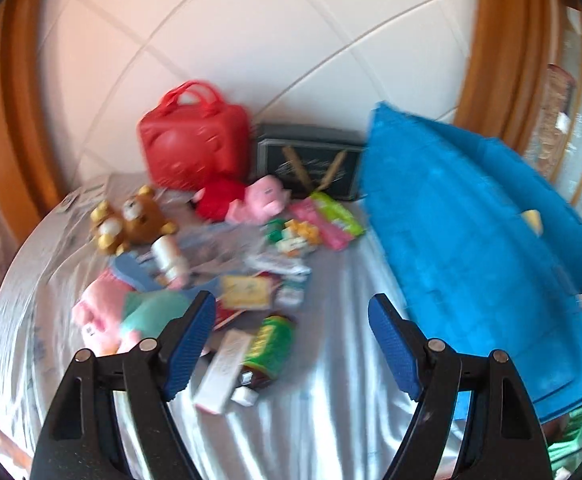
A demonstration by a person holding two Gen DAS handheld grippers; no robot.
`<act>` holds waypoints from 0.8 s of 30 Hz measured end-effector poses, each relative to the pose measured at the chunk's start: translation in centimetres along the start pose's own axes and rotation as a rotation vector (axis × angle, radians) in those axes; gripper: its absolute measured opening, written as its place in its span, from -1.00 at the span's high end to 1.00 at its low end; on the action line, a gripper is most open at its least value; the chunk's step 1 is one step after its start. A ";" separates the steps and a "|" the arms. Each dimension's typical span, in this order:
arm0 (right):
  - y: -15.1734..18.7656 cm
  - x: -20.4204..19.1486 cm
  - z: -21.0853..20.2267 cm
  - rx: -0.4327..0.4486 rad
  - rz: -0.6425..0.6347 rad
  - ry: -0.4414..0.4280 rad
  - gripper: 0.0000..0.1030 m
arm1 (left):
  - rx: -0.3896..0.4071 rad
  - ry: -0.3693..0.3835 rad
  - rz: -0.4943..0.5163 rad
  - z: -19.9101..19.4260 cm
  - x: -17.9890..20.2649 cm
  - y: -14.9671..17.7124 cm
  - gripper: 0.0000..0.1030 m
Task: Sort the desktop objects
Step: 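Return both grippers from the crate to the table pile, then grasp the white paper box with left gripper while right grasps the green-labelled brown bottle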
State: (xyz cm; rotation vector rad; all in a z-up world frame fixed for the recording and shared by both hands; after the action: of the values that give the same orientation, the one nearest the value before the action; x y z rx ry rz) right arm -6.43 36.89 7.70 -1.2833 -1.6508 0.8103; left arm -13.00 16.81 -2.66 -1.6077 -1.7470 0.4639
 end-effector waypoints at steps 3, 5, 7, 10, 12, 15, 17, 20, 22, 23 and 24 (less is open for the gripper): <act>0.8 -4.1 2.6 -0.044 0.008 -0.026 -1.00 | -0.057 -0.039 -0.040 2.2 -5.0 0.7 -0.52; 2.0 -6.7 4.7 -0.087 0.021 -0.054 -1.00 | -0.089 -0.054 -0.049 3.6 -7.8 1.6 -0.52; 3.3 -8.6 6.7 -0.131 0.041 -0.070 -1.00 | -0.130 -0.073 -0.027 5.5 -10.0 2.8 -0.52; 6.5 -10.3 10.1 -0.223 0.097 -0.063 -1.00 | -0.177 -0.080 0.026 8.0 -12.0 5.0 -0.52; 9.4 -11.0 12.6 -0.312 0.144 -0.046 -1.00 | -0.212 -0.086 0.056 10.0 -13.0 6.6 -0.52; 13.6 -11.6 14.6 -0.429 0.208 -0.013 -1.00 | -0.277 -0.053 0.090 12.7 -13.6 8.9 -0.52; 15.8 -11.6 14.9 -0.490 0.228 0.013 -1.00 | -0.302 -0.017 0.111 13.9 -13.3 9.7 -0.52; 18.0 -11.5 14.7 -0.553 0.239 0.047 -1.00 | -0.330 0.011 0.144 16.0 -12.5 10.6 -0.51; 18.8 -11.2 14.7 -0.584 0.248 0.064 -1.00 | -0.354 0.011 0.164 17.7 -12.2 11.2 -0.44; 19.0 -11.2 14.8 -0.594 0.257 0.070 -1.00 | -0.371 0.008 0.169 18.4 -12.1 11.5 -0.43; 19.3 -11.0 14.8 -0.606 0.272 0.072 -1.00 | -0.393 0.009 0.168 19.3 -12.0 11.9 -0.39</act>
State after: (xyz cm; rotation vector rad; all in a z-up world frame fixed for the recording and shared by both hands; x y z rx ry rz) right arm -11.16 31.41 -18.00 -1.9622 -1.7514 0.4113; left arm -18.33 10.91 -27.11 -2.0374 -1.7829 0.1948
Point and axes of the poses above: each gripper's, at about its wrist camera, not at the fingertips, and z roughly the way its jaws point, x to its right, y to its underside, the point moved 8 cm from there along z, roughly the way its jaws point, and after that the axes turned 12 degrees about -z, right-handed, at the moved point
